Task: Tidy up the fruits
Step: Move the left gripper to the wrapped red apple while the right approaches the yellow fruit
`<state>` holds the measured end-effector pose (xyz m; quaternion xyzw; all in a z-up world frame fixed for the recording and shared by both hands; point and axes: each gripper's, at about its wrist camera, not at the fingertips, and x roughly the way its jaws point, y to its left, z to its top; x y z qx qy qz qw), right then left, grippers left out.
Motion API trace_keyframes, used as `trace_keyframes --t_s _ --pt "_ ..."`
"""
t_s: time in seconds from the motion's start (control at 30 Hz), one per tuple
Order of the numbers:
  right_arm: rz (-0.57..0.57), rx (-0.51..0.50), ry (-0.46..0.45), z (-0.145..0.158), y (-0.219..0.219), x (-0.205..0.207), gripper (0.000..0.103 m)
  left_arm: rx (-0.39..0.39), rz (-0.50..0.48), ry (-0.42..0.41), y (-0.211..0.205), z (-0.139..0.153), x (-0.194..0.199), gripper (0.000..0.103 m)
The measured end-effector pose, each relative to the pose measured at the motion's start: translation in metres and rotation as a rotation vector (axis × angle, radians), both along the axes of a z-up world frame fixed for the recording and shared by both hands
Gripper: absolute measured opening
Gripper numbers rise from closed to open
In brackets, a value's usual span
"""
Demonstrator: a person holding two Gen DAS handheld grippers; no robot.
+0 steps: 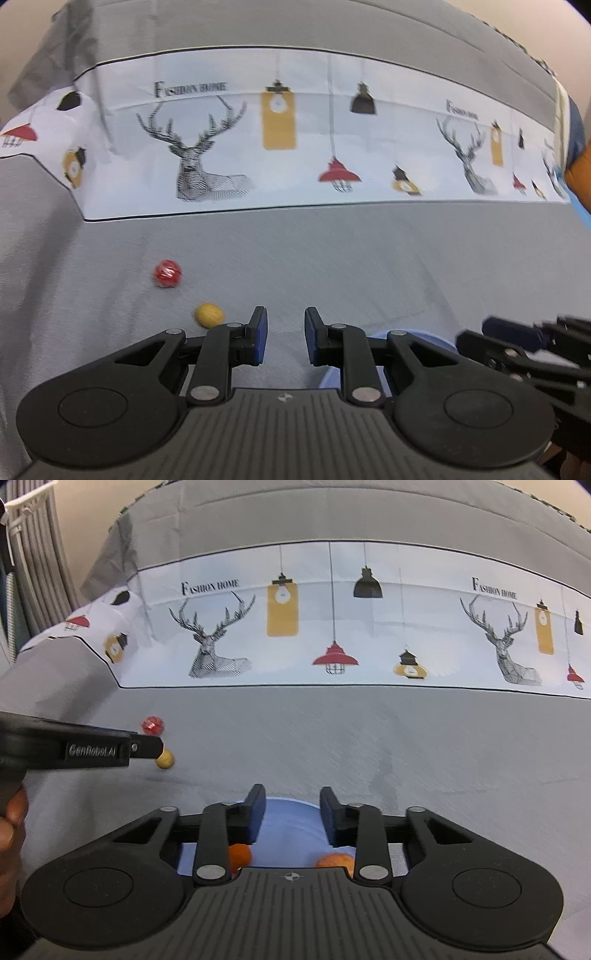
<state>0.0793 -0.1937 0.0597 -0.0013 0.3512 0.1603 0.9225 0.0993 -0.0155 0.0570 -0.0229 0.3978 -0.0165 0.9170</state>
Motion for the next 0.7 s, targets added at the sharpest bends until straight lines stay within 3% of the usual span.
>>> trace_keyframes --t_s 0.3,0.5,0.7 --pt "0.021 0.03 -0.003 0.002 0.003 0.0 0.027 -0.007 0.052 -0.029 0.018 0.009 0.007 0.024" --pt "0.037 0.04 -0.01 0.003 0.005 -0.001 0.025 -0.034 0.147 -0.058 0.046 0.018 0.014 0.022" --pt "0.052 0.059 -0.008 0.004 0.009 -0.001 0.013 -0.069 0.221 -0.057 0.082 0.019 0.033 0.021"
